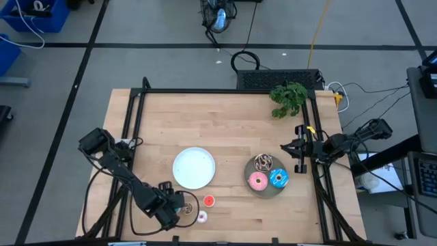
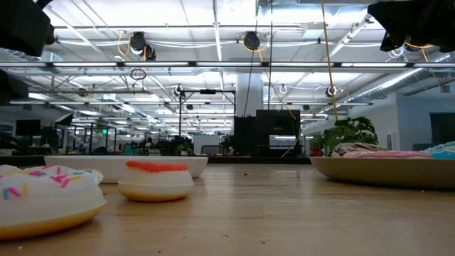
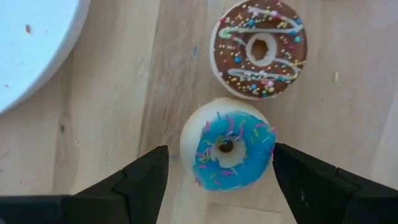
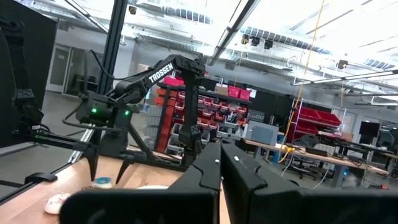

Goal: Pick & Place donuts
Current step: Put the small blue donut on the white plate

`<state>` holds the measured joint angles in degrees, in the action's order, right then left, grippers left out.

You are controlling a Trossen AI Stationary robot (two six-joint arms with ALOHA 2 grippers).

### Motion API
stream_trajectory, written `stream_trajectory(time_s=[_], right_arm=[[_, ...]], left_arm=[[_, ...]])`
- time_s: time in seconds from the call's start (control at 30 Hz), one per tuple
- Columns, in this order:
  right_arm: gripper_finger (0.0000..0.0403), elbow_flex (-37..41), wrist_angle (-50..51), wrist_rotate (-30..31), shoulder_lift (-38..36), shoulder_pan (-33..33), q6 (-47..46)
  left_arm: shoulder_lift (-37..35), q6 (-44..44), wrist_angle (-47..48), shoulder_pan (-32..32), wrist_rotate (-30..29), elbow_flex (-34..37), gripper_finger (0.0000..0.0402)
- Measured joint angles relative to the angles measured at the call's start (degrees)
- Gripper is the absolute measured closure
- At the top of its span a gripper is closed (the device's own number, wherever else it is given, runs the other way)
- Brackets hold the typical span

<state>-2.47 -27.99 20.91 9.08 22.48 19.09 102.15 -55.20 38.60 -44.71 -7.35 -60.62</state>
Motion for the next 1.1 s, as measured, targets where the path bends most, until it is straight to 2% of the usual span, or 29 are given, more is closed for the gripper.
stream_trajectory(time_s=[0.2,0.47,0.73,0.93,1.1], right_arm=[[0.0403,0.0,0.0,0.0,0.0,0.0,-0.4],[0.0403,0.0,0.0,0.0,0.0,0.0,-0.4],[0.0403,0.0,0.0,0.0,0.0,0.0,-0.4],[0.0403,0.0,0.0,0.0,0.0,0.0,-0.4],[0.0403,0.0,0.0,0.0,0.0,0.0,-0.4]], left_arm=[[0.0,0.1,-5.7,0.0,-0.2,2.6,0.0114],[-0.1,-0.5,-6.4,0.0,0.5,3.3,0.0120],[-0.2,-0.3,-5.2,1.9,2.2,3.1,0.0202],[-1.0,-0.5,-4.7,4.8,7.2,3.1,0.0266],[-5.3,1.1,-4.4,6.2,7.0,3.1,0.0289]])
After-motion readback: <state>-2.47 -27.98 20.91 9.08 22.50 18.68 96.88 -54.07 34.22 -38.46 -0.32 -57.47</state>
